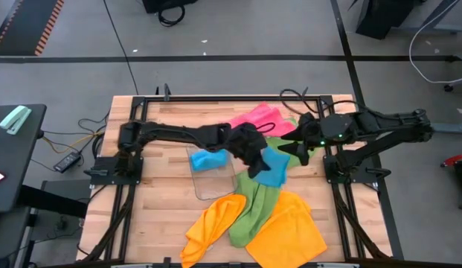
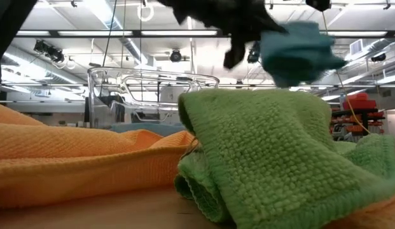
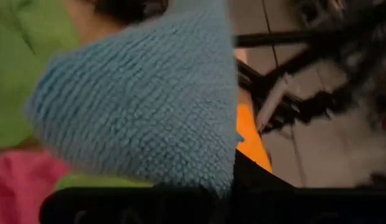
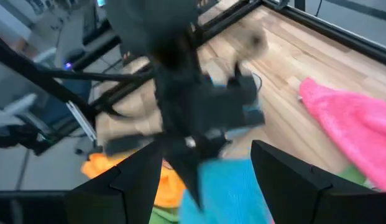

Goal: Fold microfiber towels
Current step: Remove the blue towel from the transparent bin

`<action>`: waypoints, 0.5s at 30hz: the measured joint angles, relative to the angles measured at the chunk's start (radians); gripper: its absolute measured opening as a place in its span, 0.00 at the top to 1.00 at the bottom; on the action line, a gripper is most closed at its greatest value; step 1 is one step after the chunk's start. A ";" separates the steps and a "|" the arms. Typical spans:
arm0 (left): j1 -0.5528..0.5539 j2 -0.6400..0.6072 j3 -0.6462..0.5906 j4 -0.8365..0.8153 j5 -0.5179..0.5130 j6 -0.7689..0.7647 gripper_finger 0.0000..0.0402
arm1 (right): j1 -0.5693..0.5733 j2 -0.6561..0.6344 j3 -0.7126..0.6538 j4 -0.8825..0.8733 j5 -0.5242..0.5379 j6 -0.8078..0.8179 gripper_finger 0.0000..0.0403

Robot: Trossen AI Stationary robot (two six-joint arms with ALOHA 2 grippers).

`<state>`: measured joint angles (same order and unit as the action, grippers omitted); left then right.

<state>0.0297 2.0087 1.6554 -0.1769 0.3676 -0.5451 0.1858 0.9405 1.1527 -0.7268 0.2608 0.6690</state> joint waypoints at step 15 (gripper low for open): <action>-0.076 0.156 0.000 -0.091 0.007 -0.259 0.92 | 0.037 -0.030 0.001 -0.148 -0.057 0.113 0.37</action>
<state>-0.0466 2.1646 1.6550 -0.2677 0.3747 -0.8041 0.2230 0.9105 1.1534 -0.8746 0.2039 0.7822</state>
